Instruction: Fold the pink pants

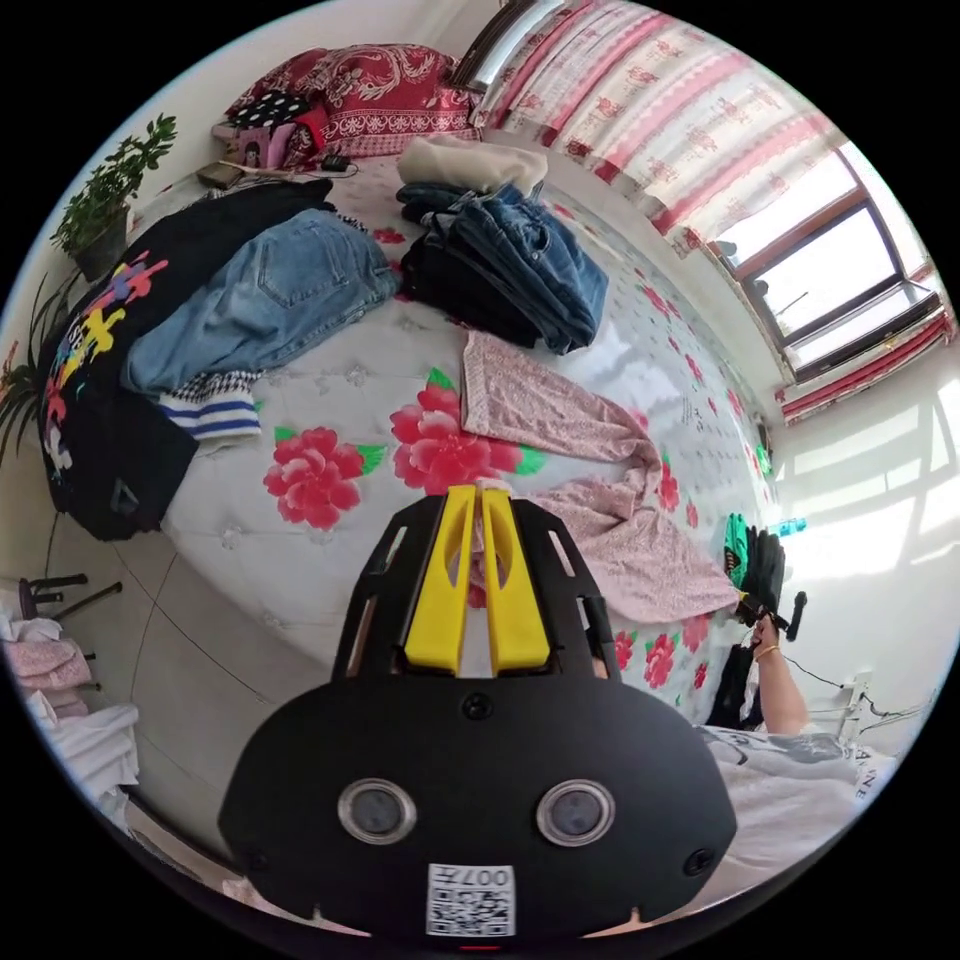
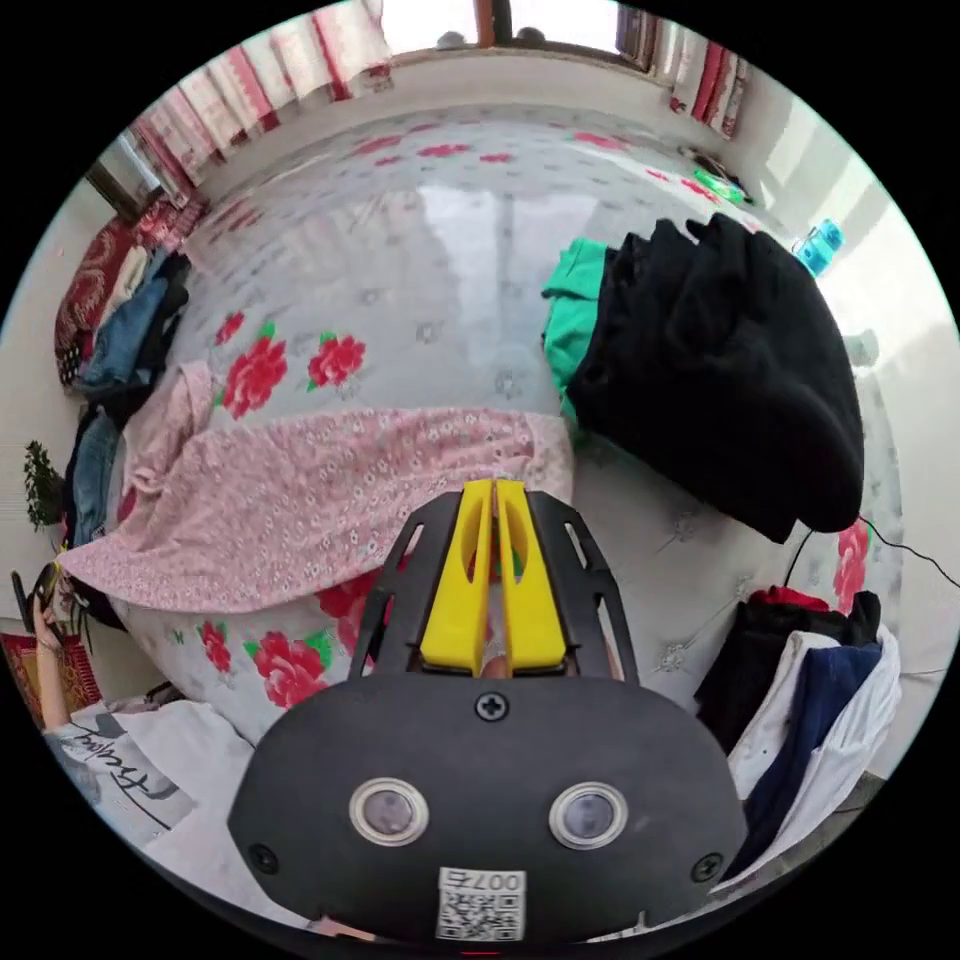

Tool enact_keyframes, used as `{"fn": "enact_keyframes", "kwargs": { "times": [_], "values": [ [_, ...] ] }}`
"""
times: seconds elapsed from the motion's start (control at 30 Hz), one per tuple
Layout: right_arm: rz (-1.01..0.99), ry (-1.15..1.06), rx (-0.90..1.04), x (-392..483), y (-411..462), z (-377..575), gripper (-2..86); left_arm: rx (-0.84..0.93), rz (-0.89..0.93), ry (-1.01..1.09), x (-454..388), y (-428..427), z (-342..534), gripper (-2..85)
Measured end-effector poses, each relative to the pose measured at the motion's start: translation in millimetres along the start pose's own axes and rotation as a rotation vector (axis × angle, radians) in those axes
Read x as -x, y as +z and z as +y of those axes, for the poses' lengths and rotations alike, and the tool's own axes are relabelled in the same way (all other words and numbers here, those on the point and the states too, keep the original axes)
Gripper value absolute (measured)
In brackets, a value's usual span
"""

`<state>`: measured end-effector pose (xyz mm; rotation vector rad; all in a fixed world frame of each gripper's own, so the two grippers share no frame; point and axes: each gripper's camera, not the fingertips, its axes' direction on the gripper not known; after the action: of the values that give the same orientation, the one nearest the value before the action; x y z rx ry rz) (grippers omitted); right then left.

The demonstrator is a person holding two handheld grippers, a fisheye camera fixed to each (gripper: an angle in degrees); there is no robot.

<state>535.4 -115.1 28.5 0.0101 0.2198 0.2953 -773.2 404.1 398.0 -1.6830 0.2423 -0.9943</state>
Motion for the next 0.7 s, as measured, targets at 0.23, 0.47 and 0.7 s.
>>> {"fn": "enact_keyframes", "kwargs": {
  "times": [0.23, 0.47, 0.7],
  "values": [
    [-0.117, -0.077, -0.423, 18.4, -158.4, 4.0, -0.3, -0.25, -0.029, 0.392, -84.6, -105.7, -86.3, -1.0],
    [0.001, -0.172, -0.454, 60.9, -177.9, 78.9, -0.3, -0.183, -0.273, 0.719, -70.0, -115.3, -25.7, -1.0],
    [0.097, -0.113, -0.026, 94.8, -42.8, 137.5, -0.3, 0.294, -0.384, 0.485, 64.1, 34.3, 73.7, -0.9]
  ]
}}
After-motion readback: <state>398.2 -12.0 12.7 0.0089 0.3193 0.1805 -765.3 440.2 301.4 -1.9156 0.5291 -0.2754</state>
